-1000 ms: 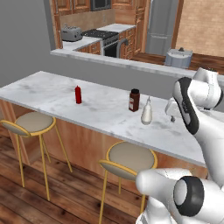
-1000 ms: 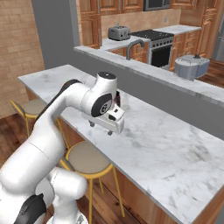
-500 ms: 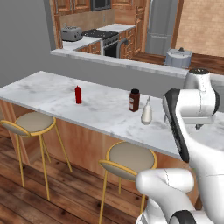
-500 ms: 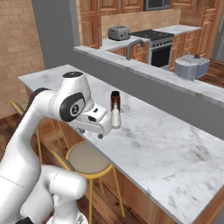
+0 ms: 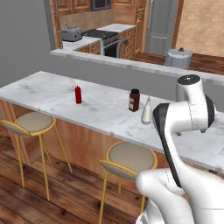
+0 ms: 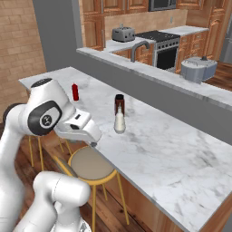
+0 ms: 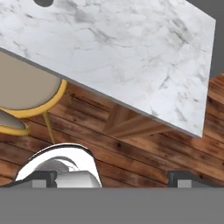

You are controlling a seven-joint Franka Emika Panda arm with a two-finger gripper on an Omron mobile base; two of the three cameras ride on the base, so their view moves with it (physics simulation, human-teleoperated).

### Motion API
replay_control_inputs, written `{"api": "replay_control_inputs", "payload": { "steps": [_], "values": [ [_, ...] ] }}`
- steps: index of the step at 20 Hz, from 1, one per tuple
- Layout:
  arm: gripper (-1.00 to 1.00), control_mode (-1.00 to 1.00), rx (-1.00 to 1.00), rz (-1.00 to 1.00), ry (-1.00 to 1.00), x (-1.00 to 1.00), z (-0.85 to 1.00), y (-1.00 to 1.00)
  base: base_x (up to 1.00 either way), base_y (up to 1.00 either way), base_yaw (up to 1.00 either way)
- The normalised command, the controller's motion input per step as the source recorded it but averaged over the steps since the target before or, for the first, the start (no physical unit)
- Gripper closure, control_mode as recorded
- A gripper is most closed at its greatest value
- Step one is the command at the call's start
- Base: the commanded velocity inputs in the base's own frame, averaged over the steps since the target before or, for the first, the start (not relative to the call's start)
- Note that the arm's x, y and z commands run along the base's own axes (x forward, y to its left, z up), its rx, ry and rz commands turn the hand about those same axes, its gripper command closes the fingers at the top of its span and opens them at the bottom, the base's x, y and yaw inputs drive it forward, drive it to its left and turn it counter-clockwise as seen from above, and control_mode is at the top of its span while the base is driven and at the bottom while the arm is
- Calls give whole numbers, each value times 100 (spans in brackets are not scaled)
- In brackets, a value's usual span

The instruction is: Move the oil and vinegar bottle and shaker from the cabinet to the dining counter.

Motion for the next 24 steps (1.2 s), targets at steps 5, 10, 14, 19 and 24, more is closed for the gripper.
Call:
{"api": "replay_control_inputs", "payload": {
  "steps": [5, 10, 14, 19, 24],
  "values": [
    [-100, -100, -1, 0, 0, -40, 23, 3, 0, 0, 0],
    [-100, -100, 0, 0, 0, -26, 17, 4, 0, 0, 0],
    [-100, -100, 0, 0, 0, -4, 2, 0, 0, 0, 0],
    [-100, -100, 0, 0, 0, 0, 0, 0, 0, 0, 0],
    [-100, 100, 0, 0, 0, 0, 0, 0, -1, 1, 0]
  ]
}}
